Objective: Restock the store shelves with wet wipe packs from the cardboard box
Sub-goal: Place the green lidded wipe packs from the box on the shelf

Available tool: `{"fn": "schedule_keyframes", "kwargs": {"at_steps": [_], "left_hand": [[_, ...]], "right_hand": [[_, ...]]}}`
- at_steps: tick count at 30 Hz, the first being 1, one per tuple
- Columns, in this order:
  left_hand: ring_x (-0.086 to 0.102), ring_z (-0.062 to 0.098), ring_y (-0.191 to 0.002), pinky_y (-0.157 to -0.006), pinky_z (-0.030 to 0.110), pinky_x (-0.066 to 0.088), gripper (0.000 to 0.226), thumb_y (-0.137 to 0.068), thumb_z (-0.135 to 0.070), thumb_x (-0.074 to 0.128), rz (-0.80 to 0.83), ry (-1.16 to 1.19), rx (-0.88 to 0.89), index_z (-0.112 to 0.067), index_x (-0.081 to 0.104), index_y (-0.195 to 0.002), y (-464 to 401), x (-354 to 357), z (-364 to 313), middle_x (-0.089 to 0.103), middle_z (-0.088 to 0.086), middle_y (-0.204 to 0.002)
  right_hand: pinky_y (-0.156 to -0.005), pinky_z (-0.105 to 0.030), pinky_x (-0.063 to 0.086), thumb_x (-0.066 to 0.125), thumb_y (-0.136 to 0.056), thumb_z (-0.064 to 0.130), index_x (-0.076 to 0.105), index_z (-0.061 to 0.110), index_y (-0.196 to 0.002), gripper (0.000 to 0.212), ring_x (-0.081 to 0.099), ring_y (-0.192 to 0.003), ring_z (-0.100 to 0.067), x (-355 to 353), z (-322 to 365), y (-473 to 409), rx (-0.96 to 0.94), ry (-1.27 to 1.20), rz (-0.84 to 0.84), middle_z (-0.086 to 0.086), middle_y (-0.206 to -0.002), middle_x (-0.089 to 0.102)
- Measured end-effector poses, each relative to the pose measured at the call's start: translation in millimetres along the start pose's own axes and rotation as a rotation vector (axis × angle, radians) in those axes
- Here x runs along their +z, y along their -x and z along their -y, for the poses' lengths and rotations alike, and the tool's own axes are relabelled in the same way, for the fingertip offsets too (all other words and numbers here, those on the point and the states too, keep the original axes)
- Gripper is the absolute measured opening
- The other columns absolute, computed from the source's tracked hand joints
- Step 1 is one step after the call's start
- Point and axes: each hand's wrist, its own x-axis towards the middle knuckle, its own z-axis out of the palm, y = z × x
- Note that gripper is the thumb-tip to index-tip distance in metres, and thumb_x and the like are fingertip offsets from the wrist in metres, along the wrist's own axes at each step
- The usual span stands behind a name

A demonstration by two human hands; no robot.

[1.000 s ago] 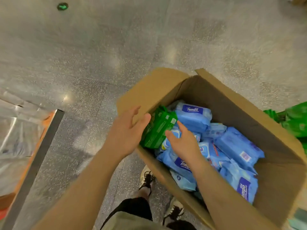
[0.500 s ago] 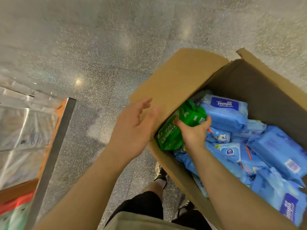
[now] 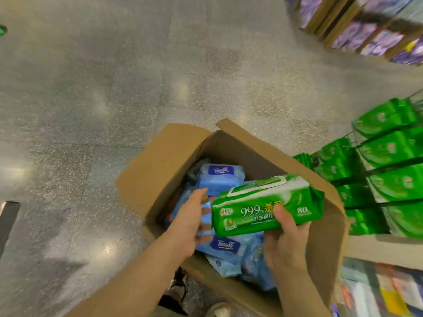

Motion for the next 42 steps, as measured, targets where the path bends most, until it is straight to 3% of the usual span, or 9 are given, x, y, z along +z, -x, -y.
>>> {"fn": "schedule_keyframes", "kwargs": {"at_steps": [2,6,10,14,19,27,32,37,42], "left_hand": [[0.071,0.039,-0.101,-0.085,0.058,0.058,0.055,-0.090,-0.069,0.053,0.266,0.009,-0.131,-0.026,0.071,-0.120,16,28,2,0.072,0.011,-0.121],[0.070,0.040,-0.107,-0.090,0.058,0.055,0.064,-0.084,-0.072,0.053,0.608,-0.018,-0.147,-0.023,0.078,-0.116,59,88,16,0.072,0.016,-0.125],[0.076,0.032,-0.088,-0.075,0.048,0.061,0.042,-0.078,-0.050,0.064,0.689,-0.091,-0.013,-0.019,0.084,-0.099,104,141,51,0.076,0.015,-0.111],[0.077,0.032,-0.090,-0.079,0.049,0.061,0.050,-0.077,-0.033,0.065,0.752,-0.173,0.083,-0.009,0.076,-0.119,143,190,106,0.074,0.020,-0.115],[0.076,0.031,-0.091,-0.072,0.046,0.064,0.069,-0.070,-0.011,0.078,0.898,-0.369,0.304,-0.021,0.055,-0.135,196,257,187,0.074,0.016,-0.118],[0.073,0.038,-0.103,-0.080,0.050,0.063,0.048,-0.086,-0.024,0.069,1.019,-0.699,0.284,-0.013,0.062,-0.133,277,338,335,0.074,0.019,-0.118],[0.077,0.036,-0.092,-0.098,0.057,0.054,0.039,-0.094,-0.046,0.064,0.957,-0.938,0.211,-0.014,0.076,-0.114,318,377,408,0.078,0.017,-0.101],[0.077,0.036,-0.091,-0.096,0.057,0.055,0.042,-0.098,-0.049,0.056,1.057,-1.081,0.145,-0.014,0.079,-0.106,341,421,474,0.078,0.017,-0.101],[0.077,0.034,-0.093,-0.083,0.048,0.061,0.052,-0.092,-0.058,0.059,1.200,-1.182,0.146,-0.018,0.065,-0.125,344,482,534,0.079,0.012,-0.105]], "right_hand": [[-0.080,-0.036,0.063,0.068,-0.078,-0.002,0.056,0.022,-0.135,0.063,0.072,-0.106,-0.019,-17,34,15,-0.062,-0.088,0.017,0.001,-0.115,0.075],[-0.098,-0.057,0.051,0.083,-0.057,0.018,0.053,0.016,-0.144,0.092,0.061,-0.121,-0.036,-68,91,47,-0.139,-0.153,0.012,-0.015,-0.131,0.065],[-0.101,-0.062,0.050,0.102,-0.044,0.032,0.045,0.010,-0.150,0.122,0.060,-0.125,-0.040,-127,135,95,-0.207,-0.274,0.041,-0.021,-0.143,0.058],[-0.088,-0.045,0.059,0.099,-0.055,0.044,0.047,0.008,-0.149,0.113,0.064,-0.125,-0.034,-200,170,156,-0.334,-0.395,0.019,-0.016,-0.141,0.062],[-0.109,-0.065,0.042,0.082,-0.076,0.054,0.050,0.011,-0.149,0.091,0.055,-0.134,-0.040,-311,186,230,-0.455,-0.363,-0.217,-0.019,-0.146,0.057],[-0.088,-0.046,0.059,0.077,-0.081,0.033,0.066,0.021,-0.133,0.054,0.070,-0.114,-0.031,-459,195,366,-0.560,-0.184,-0.631,-0.008,-0.126,0.072],[-0.112,-0.057,0.042,0.083,-0.070,0.063,0.064,0.037,-0.136,0.074,0.060,-0.130,-0.024,-509,195,432,-0.626,-0.045,-0.778,0.005,-0.137,0.067],[-0.098,-0.022,0.050,0.075,-0.089,0.030,0.068,0.046,-0.124,0.039,0.063,-0.121,-0.001,-558,202,473,-0.622,0.002,-0.974,0.019,-0.128,0.070],[-0.110,-0.048,0.046,0.068,-0.087,0.033,0.062,0.034,-0.139,0.052,0.063,-0.127,-0.018,-624,221,500,-0.561,0.110,-1.103,0.007,-0.132,0.070]]}}
